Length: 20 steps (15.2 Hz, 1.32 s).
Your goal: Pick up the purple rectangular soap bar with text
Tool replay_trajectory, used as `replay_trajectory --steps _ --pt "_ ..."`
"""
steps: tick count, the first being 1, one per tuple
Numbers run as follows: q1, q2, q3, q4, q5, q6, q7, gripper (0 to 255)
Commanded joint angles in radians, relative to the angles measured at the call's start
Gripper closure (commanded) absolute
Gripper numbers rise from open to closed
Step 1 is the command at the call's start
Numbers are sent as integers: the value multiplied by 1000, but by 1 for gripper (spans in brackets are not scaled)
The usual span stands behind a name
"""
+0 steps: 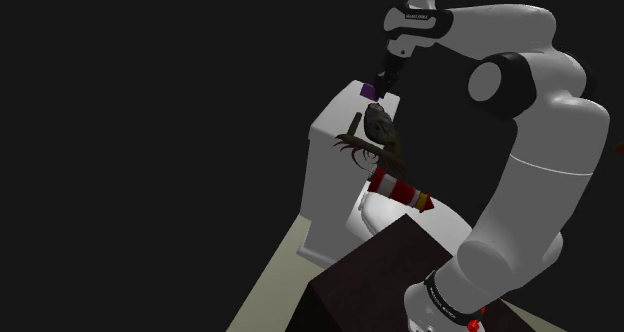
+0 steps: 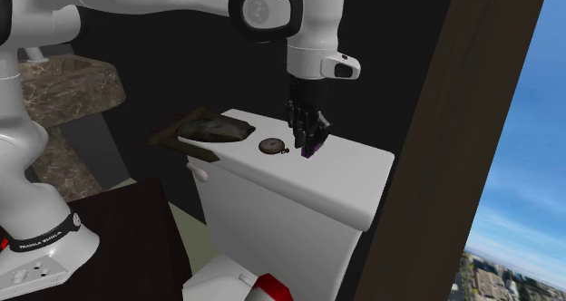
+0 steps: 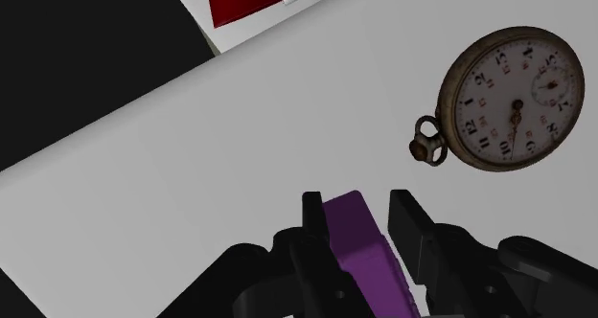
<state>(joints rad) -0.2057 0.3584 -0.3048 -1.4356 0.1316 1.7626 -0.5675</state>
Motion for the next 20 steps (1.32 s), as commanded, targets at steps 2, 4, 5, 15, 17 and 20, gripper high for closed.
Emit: replay_trajectory --steps 2,4,5,15,17,20 --pt "0 0 0 -1 0 1 0 255" --pt "0 0 0 0 0 1 0 255" --pt "0 0 0 0 0 1 0 255" --pt "-8 6 -2 101 0 -95 3 255" --pt "-11 11 -2 135 2 -124 4 255" --pt "-16 21 -3 191 4 -170 5 255"
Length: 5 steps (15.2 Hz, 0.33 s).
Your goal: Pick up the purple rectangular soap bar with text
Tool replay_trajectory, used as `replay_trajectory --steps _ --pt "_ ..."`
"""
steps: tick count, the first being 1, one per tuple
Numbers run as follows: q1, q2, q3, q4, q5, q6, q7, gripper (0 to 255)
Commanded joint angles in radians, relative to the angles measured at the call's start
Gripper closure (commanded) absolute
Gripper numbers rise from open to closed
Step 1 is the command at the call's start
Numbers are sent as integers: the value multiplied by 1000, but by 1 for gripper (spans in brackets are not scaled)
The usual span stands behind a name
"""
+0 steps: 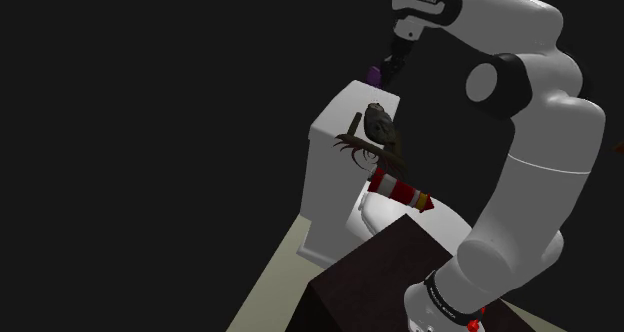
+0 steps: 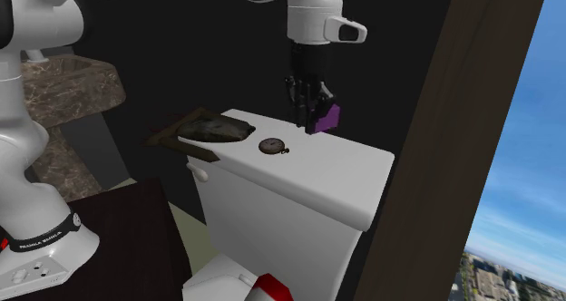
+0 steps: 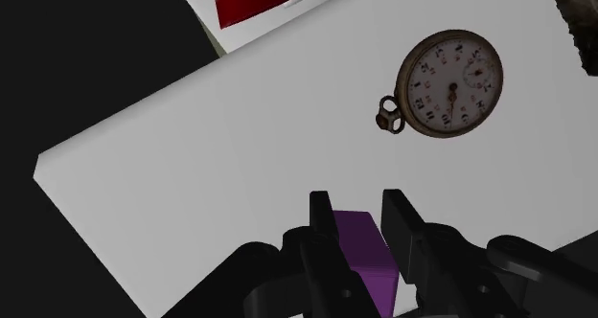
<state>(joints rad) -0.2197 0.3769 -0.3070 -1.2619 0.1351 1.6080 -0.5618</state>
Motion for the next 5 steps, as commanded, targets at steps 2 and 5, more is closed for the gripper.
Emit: replay_trajectory --steps 2,5 --pt "-7 11 -1 58 3 -47 0 255" --pt "-10 17 -1 82 5 -66 1 255"
